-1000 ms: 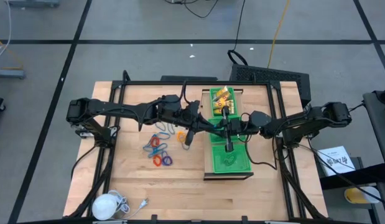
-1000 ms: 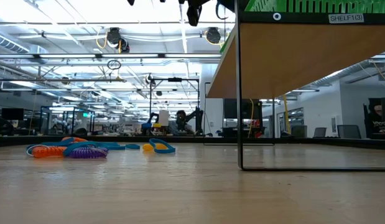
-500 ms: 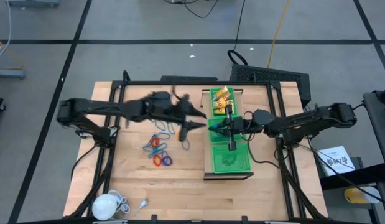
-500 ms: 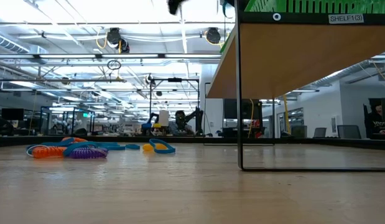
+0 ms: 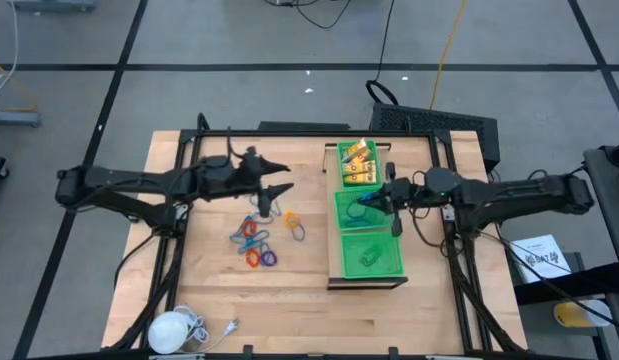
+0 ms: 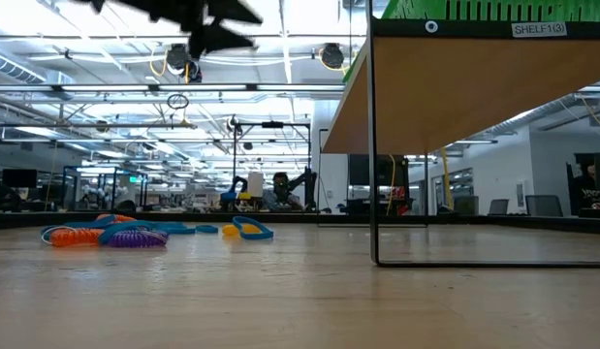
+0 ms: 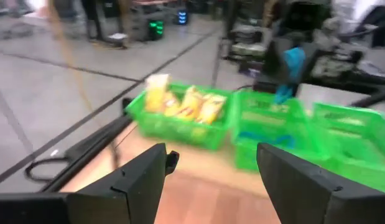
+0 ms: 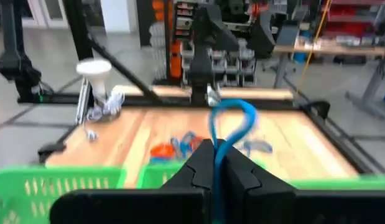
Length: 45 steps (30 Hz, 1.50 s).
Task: Pick & Place Office Desk Supplies
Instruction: Put the blue rubber band into the middle green bin
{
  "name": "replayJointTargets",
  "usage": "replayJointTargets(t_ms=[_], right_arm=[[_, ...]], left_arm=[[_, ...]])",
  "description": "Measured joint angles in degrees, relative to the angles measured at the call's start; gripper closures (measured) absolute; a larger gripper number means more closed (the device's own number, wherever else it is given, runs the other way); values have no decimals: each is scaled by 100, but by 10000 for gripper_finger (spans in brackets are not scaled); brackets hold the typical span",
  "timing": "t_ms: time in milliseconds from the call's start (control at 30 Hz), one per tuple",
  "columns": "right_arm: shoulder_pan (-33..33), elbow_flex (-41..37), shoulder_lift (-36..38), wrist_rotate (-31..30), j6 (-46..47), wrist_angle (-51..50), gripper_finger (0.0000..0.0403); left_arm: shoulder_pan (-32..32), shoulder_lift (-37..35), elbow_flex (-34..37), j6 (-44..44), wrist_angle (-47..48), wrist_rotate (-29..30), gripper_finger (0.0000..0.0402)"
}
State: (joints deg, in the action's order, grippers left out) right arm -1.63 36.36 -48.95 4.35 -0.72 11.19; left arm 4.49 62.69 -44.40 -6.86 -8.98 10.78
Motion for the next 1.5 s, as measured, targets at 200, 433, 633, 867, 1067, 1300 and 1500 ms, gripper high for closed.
replayJointTargets(t_ms=[200,433,633,867,1067,1300,1500], right_arm=[[-19,0,133,1,10,-497,401],[-17,0,129,21,10,-549,380],[-17,0,129,23,307,-547,327],[-17,0,151,21,155,-534,247],[-17,-1,258,23,93,-409,219],[-17,-2,282,23,-18,-322,218],[-17,-2,280,23,-51,-217,224]], left_arm=[[227,-603,1281,-821,-1016,143,148],[365,-714,1611,-1429,-1025,137,142],[367,-630,1611,-1449,-1076,128,146],[367,-631,1611,-1452,-1041,132,138],[365,-631,1611,-1523,-314,464,147],[457,-498,1611,-3020,1279,1714,162],[586,172,1611,-3891,1820,1499,173]])
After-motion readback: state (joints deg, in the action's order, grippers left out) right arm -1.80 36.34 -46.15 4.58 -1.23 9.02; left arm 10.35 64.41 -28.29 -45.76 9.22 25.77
